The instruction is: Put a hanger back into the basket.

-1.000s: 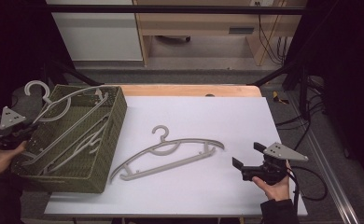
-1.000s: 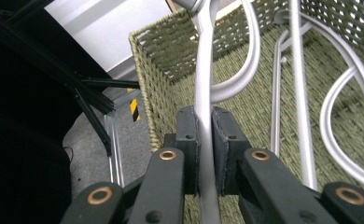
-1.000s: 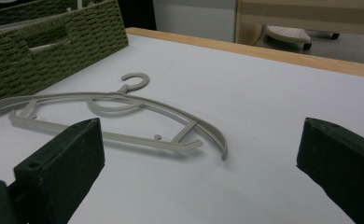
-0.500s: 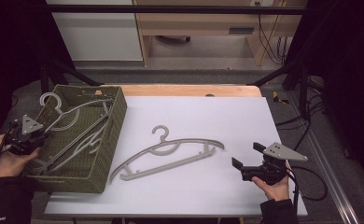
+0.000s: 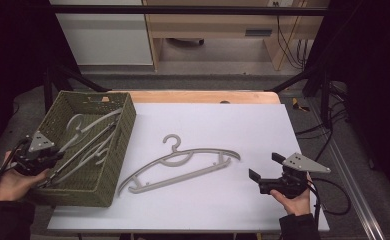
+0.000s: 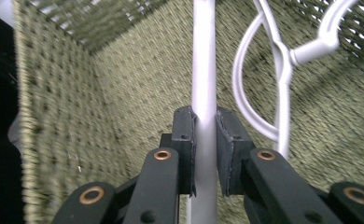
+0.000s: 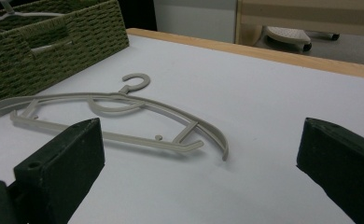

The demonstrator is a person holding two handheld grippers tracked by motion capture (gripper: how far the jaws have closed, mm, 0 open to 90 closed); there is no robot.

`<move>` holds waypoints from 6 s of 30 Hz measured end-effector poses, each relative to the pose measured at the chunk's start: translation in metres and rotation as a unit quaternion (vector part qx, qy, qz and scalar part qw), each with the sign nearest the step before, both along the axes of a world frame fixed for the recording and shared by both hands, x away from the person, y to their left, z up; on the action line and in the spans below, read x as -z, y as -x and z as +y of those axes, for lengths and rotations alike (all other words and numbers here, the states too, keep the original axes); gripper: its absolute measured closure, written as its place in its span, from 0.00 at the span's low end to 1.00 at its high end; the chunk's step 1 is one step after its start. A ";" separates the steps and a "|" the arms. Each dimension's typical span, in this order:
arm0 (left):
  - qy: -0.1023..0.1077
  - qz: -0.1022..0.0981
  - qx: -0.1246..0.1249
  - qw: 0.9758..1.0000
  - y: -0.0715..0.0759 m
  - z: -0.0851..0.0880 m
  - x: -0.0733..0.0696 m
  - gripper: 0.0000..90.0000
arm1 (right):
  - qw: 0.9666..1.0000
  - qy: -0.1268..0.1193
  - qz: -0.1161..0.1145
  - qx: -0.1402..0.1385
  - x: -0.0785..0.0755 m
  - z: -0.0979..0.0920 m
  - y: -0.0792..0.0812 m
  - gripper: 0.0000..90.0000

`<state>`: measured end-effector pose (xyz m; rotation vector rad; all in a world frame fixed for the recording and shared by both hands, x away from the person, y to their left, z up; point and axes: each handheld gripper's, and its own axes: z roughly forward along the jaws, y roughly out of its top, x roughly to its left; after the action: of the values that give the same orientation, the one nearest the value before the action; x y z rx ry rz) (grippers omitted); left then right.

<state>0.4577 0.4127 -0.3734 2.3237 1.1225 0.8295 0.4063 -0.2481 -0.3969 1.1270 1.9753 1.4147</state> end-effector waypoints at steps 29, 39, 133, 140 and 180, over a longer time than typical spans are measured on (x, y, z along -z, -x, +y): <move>0.157 -0.067 0.049 0.984 0.038 -0.052 -0.029 0.38 | 1.000 -0.009 -0.003 0.004 -0.003 -0.002 0.002 0.01; 0.239 -0.090 0.096 0.962 0.049 -0.083 -0.032 0.20 | 1.000 -0.011 -0.006 0.007 -0.004 -0.002 0.002 0.01; 0.115 0.131 0.054 0.983 -0.010 -0.224 0.084 0.88 | 1.000 -0.017 -0.011 0.002 -0.006 -0.006 0.005 0.01; 0.118 0.132 0.058 0.982 0.010 -0.234 0.085 0.90 | 1.000 -0.017 -0.013 0.001 -0.007 -0.007 0.006 0.01; 0.069 0.175 0.098 0.977 0.001 -0.248 0.082 0.91 | 1.000 -0.014 -0.006 -0.003 -0.006 -0.003 0.004 0.01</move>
<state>0.4566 0.1647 -0.4558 2.4697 1.0247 0.2680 0.4022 -0.2510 -0.3904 1.1226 1.9569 1.4534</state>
